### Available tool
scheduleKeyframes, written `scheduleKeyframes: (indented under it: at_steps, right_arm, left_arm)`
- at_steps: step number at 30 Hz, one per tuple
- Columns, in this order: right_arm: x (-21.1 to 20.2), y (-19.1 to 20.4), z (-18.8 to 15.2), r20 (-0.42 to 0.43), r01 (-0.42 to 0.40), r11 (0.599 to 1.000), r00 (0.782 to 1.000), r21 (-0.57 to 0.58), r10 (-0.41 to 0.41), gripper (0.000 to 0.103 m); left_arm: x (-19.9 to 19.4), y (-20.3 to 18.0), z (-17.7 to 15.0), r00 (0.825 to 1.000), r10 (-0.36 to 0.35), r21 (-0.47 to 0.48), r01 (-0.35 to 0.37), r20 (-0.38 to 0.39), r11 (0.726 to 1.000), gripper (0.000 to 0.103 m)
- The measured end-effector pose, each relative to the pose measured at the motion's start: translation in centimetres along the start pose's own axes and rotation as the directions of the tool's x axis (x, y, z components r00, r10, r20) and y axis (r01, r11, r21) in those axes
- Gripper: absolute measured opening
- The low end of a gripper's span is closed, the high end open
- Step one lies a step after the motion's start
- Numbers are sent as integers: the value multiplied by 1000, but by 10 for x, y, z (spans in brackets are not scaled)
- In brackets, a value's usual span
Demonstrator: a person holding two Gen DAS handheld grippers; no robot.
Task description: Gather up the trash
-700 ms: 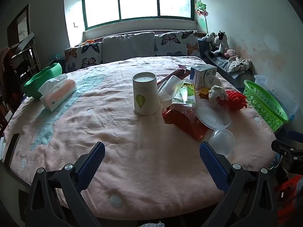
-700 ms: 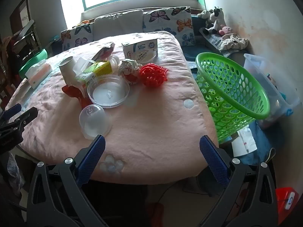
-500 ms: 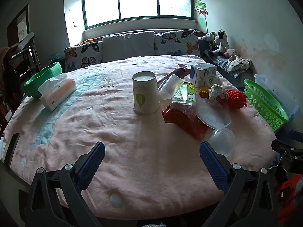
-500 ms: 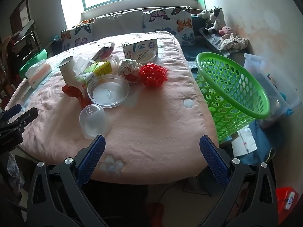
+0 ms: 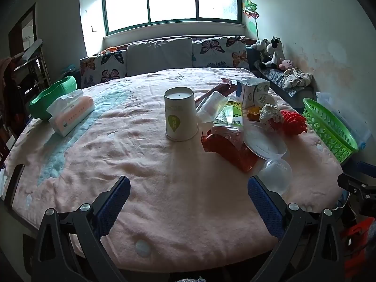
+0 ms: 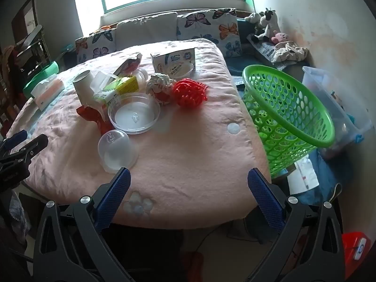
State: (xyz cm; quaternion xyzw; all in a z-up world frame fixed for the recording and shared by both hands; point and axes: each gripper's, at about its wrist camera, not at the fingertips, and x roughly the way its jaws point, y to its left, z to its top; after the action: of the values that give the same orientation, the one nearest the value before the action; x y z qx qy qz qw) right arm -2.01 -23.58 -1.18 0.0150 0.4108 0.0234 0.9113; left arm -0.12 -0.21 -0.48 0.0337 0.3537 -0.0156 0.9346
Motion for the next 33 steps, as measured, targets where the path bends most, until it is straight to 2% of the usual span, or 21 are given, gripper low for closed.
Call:
scheduleKeyframes:
  at_steps: [33]
  right_arm:
    - [5,4,5,-6,-5,1000,1000,-7,4,99]
  left_arm:
    - [9,2,5,1000,-4,-5,4,-14,1000,97]
